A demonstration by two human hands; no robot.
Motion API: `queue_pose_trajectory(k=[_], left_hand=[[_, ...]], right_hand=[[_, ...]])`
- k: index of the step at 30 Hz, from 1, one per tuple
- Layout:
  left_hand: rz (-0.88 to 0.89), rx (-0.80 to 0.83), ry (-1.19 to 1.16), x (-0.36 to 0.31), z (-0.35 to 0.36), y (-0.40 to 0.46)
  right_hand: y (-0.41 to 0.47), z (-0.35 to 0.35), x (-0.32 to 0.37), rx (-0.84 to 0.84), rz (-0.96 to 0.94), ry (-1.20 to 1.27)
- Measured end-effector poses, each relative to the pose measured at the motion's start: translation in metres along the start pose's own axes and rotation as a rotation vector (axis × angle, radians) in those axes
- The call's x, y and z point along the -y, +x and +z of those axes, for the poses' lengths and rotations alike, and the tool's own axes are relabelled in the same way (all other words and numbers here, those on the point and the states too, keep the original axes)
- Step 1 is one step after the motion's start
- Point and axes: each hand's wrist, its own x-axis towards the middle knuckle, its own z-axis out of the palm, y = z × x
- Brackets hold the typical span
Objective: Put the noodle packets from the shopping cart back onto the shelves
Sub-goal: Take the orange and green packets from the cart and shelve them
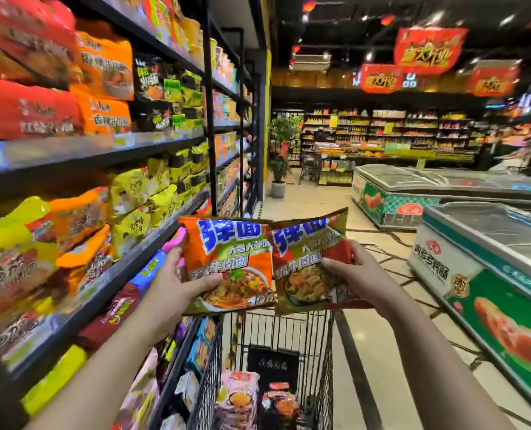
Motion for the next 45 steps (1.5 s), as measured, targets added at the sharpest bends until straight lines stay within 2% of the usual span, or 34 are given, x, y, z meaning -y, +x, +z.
queue_pose_trajectory(k=[3, 8, 13, 25, 33, 45], left_hand=[[-0.006, -0.081, -0.071, -0.011, 0.003, -0.035], [0.032, -0.251, -0.035, -0.031, 0.005, -0.102], [0.042, -0.401, 0.092, -0.048, -0.012, -0.179], [0.037, -0.702, 0.178, -0.097, -0.052, -0.367], [0.073, -0.911, 0.235, -0.133, -0.068, -0.530], [0.114, -1.221, 0.297, -0.193, -0.070, -0.845]], right_hand=[[-0.012, -0.005, 0.001, 0.061, -0.032, 0.042], [-0.030, 0.002, 0.011, 0.184, -0.125, 0.128], [-0.055, 0.033, 0.030, 0.321, -0.194, 0.198], [-0.157, 0.115, 0.086, 0.586, -0.336, 0.241], [-0.274, 0.174, 0.130, 0.829, -0.448, 0.334], [-0.547, 0.239, 0.193, 1.134, -0.562, 0.397]])
